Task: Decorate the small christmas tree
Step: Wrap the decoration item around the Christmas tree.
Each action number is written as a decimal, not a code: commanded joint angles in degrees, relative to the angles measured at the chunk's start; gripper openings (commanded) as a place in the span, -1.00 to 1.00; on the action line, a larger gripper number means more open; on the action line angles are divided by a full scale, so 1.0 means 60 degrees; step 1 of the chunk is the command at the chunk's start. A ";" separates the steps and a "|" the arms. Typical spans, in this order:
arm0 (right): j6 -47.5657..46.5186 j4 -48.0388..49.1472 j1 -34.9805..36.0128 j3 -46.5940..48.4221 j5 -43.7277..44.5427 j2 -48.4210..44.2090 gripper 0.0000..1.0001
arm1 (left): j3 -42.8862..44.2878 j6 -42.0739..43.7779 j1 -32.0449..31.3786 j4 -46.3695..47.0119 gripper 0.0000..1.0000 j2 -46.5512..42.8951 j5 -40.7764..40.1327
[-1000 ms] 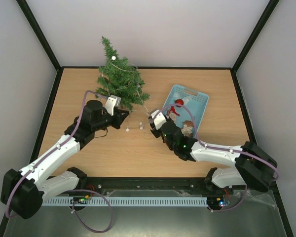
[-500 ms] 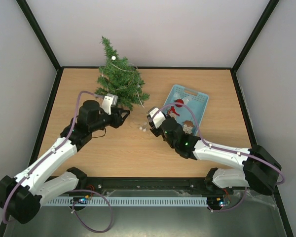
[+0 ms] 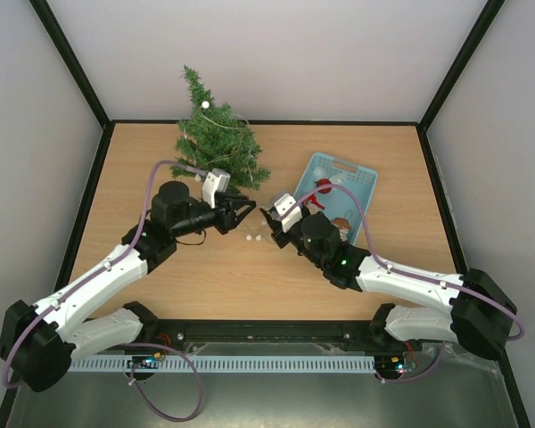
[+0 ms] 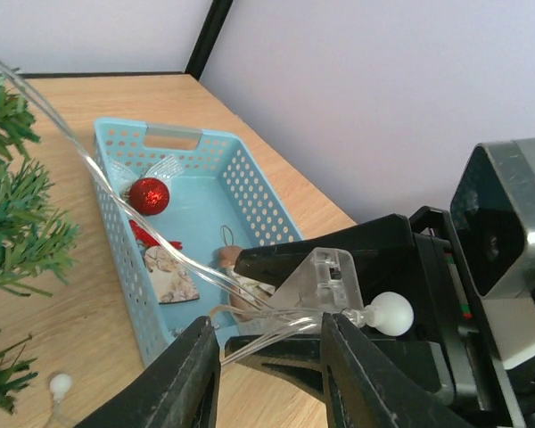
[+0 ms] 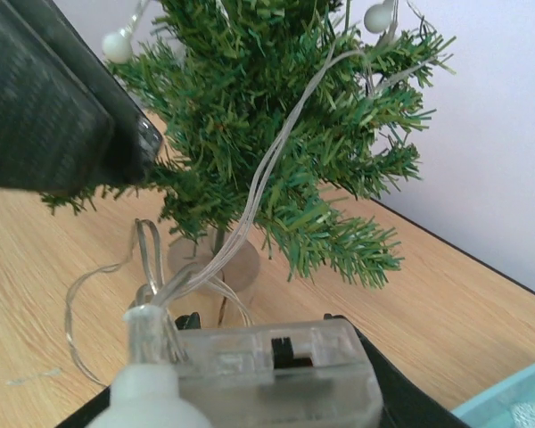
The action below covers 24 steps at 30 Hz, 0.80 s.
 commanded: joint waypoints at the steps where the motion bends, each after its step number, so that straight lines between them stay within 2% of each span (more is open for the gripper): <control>1: 0.0409 0.0876 0.0034 -0.0240 -0.0647 -0.0316 -0.31 | -0.0209 0.0269 -0.0076 0.1068 -0.35 0.0233 0.0149; 8: 0.0571 0.1581 0.0032 -0.0528 -0.1083 -0.0531 -0.31 | -0.0128 0.0346 -0.0068 0.0976 -0.50 0.0873 0.0014; 17: 0.0626 0.2631 0.0028 -0.0889 -0.1613 -0.0303 -0.31 | -0.0272 0.0409 -0.0079 0.0880 -0.52 0.1003 -0.0251; 21: 0.0483 0.2588 0.0036 -0.0881 -0.1361 -0.0129 -0.31 | -0.0092 0.0576 -0.0077 0.0000 -0.50 0.0696 -0.0873; 24: 0.0372 0.2401 0.0029 -0.0842 -0.1115 -0.0031 -0.31 | 0.0147 0.0891 -0.0074 -0.0826 -0.41 0.0178 -0.1526</control>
